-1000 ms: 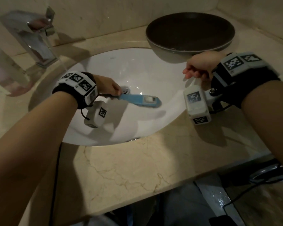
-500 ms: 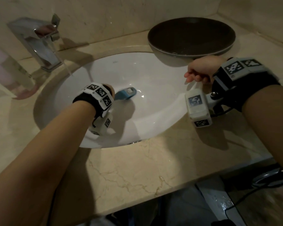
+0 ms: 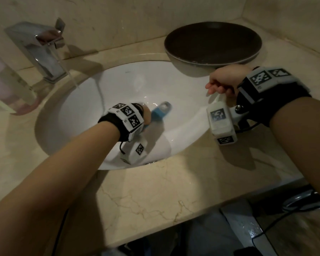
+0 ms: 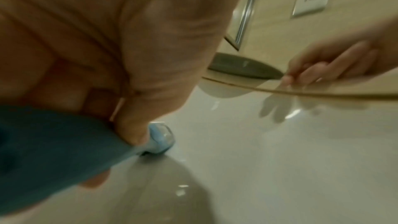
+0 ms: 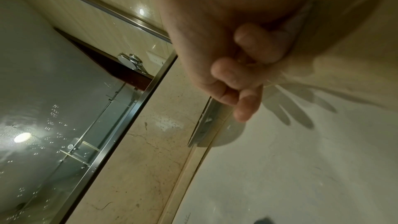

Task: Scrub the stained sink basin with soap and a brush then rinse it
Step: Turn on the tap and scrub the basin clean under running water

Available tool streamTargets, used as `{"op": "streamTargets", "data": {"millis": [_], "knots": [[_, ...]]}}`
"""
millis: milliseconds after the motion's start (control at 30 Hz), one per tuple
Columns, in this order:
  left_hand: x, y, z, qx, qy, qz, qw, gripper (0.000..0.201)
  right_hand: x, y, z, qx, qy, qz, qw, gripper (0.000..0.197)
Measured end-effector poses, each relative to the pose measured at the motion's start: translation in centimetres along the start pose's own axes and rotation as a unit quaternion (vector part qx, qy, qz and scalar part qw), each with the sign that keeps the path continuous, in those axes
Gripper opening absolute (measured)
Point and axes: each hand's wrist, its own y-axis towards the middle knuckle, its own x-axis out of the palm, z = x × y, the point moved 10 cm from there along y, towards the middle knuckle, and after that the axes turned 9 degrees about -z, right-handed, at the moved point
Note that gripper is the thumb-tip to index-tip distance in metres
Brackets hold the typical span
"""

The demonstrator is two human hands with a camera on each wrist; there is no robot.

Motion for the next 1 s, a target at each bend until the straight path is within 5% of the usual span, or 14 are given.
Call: {"op": "streamTargets", "data": {"millis": [67, 133, 267, 400, 533, 600, 733, 833, 900, 1000], "knots": [[0.2, 2.1, -3.8, -0.071, 0.043, 0.003, 0.997, 0.035, 0.0, -0.2, 0.0, -0.001, 0.009, 0.001, 1.0, 0.031], [-0.7, 1.7, -5.2, -0.105, 0.06, 0.004, 0.993, 0.036, 0.0, -0.3, 0.0, -0.004, 0.018, 0.0, 1.0, 0.031], [-2.7, -1.3, -1.1, -0.016, -0.122, -0.007, 0.992, 0.033, 0.0, -0.5, 0.0, -0.008, 0.025, -0.003, 1.0, 0.032], [-3.4, -2.5, 5.2, 0.112, -0.384, -0.058, 0.915, 0.032, 0.0, -0.5, -0.2, -0.006, 0.013, -0.003, 1.0, 0.033], [-1.6, -2.4, 7.9, 0.127, -0.428, -0.105, 0.888, 0.032, 0.2, -0.5, -0.2, -0.003, 0.008, -0.017, 1.0, 0.032], [-0.7, -1.8, 6.9, 0.096, -0.397, -0.092, 0.908, 0.033, 0.2, -0.5, -0.1, -0.007, 0.027, -0.013, 1.0, 0.031], [-1.3, -1.6, 1.9, 0.003, -0.108, 0.004, 0.994, 0.041, 0.2, -0.8, -0.1, -0.015, 0.051, -0.018, 0.998, 0.031], [-2.6, -3.0, 0.1, -0.033, 0.104, 0.103, 0.989, 0.059, 0.1, -0.9, -0.3, -0.026, 0.051, -0.012, 0.998, 0.032], [-1.9, -2.4, -0.6, -0.048, 0.151, 0.082, 0.984, 0.07, 0.0, -0.8, -0.3, -0.027, 0.043, -0.008, 0.999, 0.033], [-2.7, -1.5, -1.3, -0.064, -0.008, 0.037, 0.997, 0.026, -0.1, -0.6, -0.2, -0.024, 0.032, -0.009, 0.999, 0.032]]}}
